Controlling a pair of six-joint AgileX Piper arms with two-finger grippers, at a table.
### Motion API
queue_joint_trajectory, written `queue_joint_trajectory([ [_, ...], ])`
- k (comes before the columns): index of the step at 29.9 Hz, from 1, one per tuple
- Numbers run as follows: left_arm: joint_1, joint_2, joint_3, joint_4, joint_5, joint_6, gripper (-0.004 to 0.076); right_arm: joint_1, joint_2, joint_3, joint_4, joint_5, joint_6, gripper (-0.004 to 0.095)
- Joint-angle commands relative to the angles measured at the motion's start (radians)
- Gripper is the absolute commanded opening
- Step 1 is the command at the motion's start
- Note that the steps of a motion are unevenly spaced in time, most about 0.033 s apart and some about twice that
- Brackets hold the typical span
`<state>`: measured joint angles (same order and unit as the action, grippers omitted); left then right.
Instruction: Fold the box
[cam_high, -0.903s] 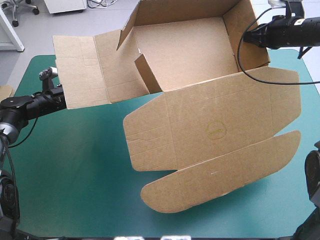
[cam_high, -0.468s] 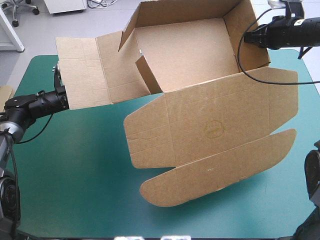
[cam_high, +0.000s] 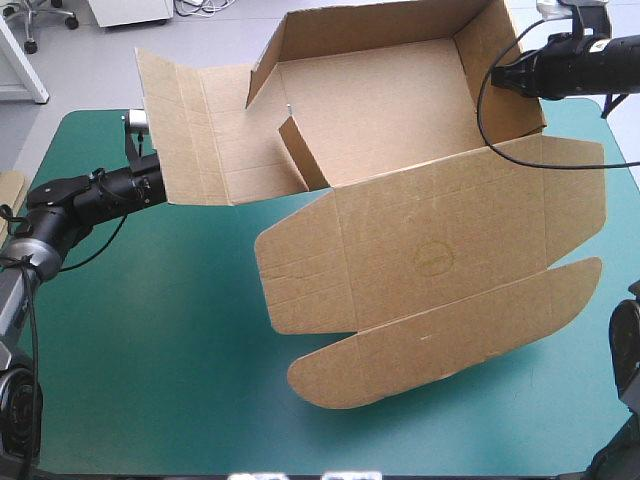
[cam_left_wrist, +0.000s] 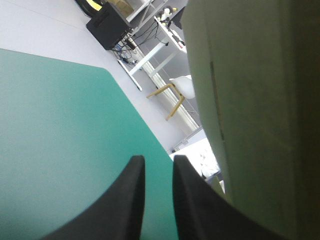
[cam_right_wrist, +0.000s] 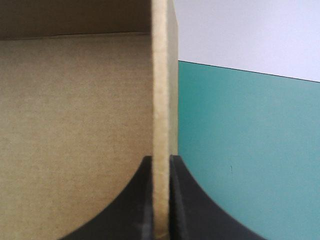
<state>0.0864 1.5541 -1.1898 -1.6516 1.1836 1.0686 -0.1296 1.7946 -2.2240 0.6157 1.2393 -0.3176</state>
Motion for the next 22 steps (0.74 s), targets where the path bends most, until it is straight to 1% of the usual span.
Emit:
queue_joint_trajectory([
  [1, -0.031, -0.048, -0.088, -0.085, 0.091, -0.039, 0.0148, -0.005, -0.048, -0.032, 0.05, -0.061, 0.008, -0.0003],
  [6, -0.062, -0.048, -0.188, -0.081, 0.091, -0.076, 0.0148, -0.005, -0.048, -0.02, 0.036, -0.057, 0.008, -0.0003],
  [11, -0.062, -0.048, -0.221, -0.059, 0.089, -0.118, 0.0149, -0.005, -0.048, 0.028, 0.036, -0.062, -0.001, -0.0003],
  [16, -0.062, -0.048, -0.221, -0.005, 0.07, -0.126, 0.022, -0.005, -0.048, 0.057, 0.032, -0.069, -0.013, -0.0003],
  [22, -0.062, -0.048, -0.221, -0.001, 0.044, -0.126, 0.0286, -0.005, -0.048, 0.057, 0.037, -0.075, -0.017, -0.0003],
])
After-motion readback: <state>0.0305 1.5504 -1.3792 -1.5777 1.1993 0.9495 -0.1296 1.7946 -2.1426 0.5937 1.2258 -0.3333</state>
